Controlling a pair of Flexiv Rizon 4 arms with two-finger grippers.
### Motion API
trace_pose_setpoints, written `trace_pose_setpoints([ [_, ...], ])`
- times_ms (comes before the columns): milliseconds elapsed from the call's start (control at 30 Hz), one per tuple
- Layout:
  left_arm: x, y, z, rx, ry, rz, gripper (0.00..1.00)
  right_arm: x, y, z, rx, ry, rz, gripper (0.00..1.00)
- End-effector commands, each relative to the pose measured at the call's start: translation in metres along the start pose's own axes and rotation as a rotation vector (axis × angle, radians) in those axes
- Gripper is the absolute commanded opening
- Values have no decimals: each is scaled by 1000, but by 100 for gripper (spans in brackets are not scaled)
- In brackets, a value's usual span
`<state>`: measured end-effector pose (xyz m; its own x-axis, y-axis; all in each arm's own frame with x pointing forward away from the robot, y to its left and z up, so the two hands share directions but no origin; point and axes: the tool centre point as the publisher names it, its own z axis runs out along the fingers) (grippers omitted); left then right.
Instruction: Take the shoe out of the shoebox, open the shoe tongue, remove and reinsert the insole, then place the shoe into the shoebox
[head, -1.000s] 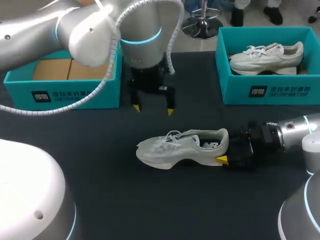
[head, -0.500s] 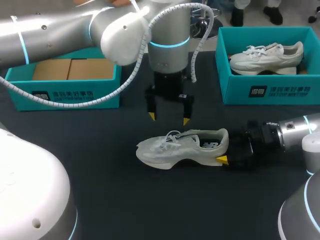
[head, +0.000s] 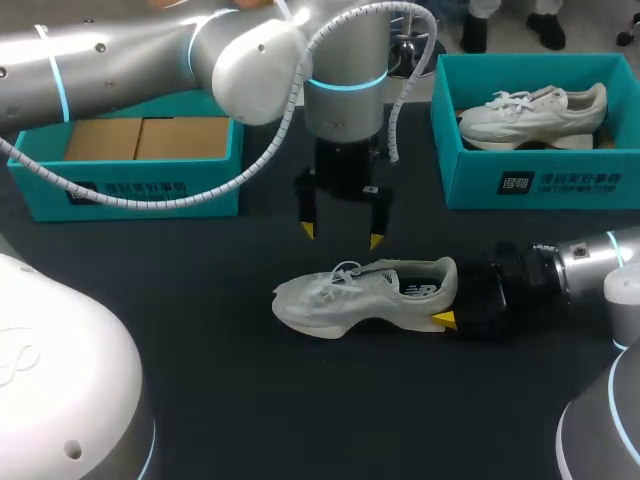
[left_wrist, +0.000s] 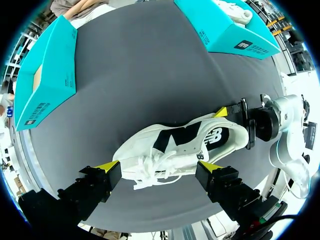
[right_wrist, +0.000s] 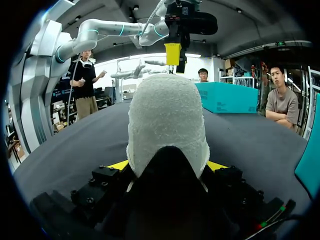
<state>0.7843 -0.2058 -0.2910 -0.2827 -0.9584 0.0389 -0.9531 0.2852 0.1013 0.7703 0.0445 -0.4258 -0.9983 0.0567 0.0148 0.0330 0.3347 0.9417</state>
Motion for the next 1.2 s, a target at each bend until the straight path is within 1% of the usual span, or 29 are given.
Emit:
trace_pose_setpoints([
  [33, 15, 3, 2, 17, 7, -11, 100, 1, -4, 3, 1, -2, 0, 0],
  [200, 41, 4, 10, 42, 4, -39, 100, 1, -4, 3, 1, -2, 0, 0],
  [267, 50, 3, 17, 30, 18, -46, 100, 1, -4, 3, 1, -2, 0, 0],
  [367, 59, 2, 29, 37, -3, -78, 100, 1, -4, 3, 1, -2, 0, 0],
  [500, 70, 0, 44, 53, -58, -100, 100, 1, -4, 3, 1, -2, 0, 0],
  [600, 73, -6, 55, 45, -81, -127, 100, 1, -4, 3, 1, -2, 0, 0],
  [733, 75, -8, 60, 50, -117, -156, 100, 1, -4, 3, 1, -2, 0, 0],
  [800, 75, -8, 61, 45, -137, -174, 100, 1, -4, 3, 1, -2, 0, 0],
  [833, 75, -8, 61, 55, -146, -183, 100, 1, -4, 3, 1, -2, 0, 0],
  [967, 73, -6, 61, 36, -165, -217, 100, 1, -4, 3, 1, -2, 0, 0],
  [1200, 69, 7, 56, 30, -195, -247, 100, 1, -4, 3, 1, -2, 0, 0],
])
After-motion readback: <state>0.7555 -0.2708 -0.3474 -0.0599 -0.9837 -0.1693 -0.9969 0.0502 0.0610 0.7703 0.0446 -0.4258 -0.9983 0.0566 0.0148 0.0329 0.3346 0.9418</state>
